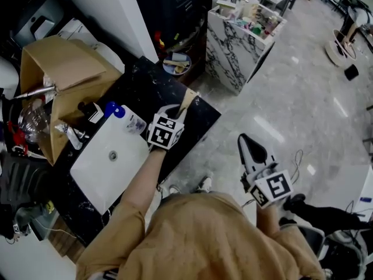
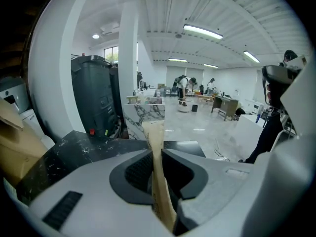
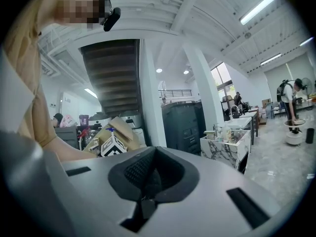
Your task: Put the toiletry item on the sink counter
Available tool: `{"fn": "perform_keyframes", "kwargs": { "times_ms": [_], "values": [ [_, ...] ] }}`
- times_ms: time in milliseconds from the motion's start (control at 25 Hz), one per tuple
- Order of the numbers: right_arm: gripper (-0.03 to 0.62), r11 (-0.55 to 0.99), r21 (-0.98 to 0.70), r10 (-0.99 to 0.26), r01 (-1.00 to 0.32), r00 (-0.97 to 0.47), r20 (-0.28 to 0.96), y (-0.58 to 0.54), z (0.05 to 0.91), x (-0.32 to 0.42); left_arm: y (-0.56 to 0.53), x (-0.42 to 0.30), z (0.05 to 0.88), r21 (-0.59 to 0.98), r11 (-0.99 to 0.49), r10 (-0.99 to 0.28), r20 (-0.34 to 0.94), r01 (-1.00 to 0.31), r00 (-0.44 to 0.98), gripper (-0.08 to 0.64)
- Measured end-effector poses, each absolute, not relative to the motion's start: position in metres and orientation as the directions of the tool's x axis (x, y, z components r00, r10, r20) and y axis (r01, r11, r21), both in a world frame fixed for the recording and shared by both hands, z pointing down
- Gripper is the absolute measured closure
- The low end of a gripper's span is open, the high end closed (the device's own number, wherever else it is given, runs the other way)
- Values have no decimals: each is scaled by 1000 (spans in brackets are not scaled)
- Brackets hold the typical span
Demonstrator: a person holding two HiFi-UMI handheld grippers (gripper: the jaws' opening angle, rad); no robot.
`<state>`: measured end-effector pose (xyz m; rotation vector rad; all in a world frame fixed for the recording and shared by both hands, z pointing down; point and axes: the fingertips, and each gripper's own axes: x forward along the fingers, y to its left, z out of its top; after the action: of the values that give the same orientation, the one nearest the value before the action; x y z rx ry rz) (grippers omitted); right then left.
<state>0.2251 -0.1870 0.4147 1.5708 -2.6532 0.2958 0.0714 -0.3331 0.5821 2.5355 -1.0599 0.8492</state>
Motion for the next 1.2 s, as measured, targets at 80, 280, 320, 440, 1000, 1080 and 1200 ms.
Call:
{"fn": "perform_keyframes", "kwargs": {
  "times_ms": [80, 280, 320, 440, 1000, 1080, 1200],
  "values": [
    [588, 461, -140, -867, -876, -478, 138, -186, 415, 229, -335, 73, 585, 9, -698, -563, 611, -716, 556, 512],
    [588, 439, -139, -877, -887, -457, 146, -185, 418, 241, -336, 77, 602, -2, -698, -555, 632, -716, 540, 512],
    [589, 435, -140, -879, -889, -453, 149, -184, 418, 242, -336, 77, 606, -2, -700, -550, 640, -715, 537, 512],
    [588, 427, -141, -882, -893, -446, 152, -184, 419, 245, -334, 76, 616, -1, -698, -541, 655, -716, 527, 512],
    [588, 417, -140, -887, -898, -436, 154, -178, 418, 251, -335, 73, 626, 20, -676, -554, 646, -737, 525, 497],
    [589, 410, -140, -890, -901, -429, 156, -175, 419, 254, -337, 74, 627, 19, -671, -559, 644, -741, 522, 497],
    [589, 399, -141, -894, -906, -418, 161, -170, 421, 258, -337, 75, 629, 25, -669, -556, 647, -743, 522, 482]
  ]
}}
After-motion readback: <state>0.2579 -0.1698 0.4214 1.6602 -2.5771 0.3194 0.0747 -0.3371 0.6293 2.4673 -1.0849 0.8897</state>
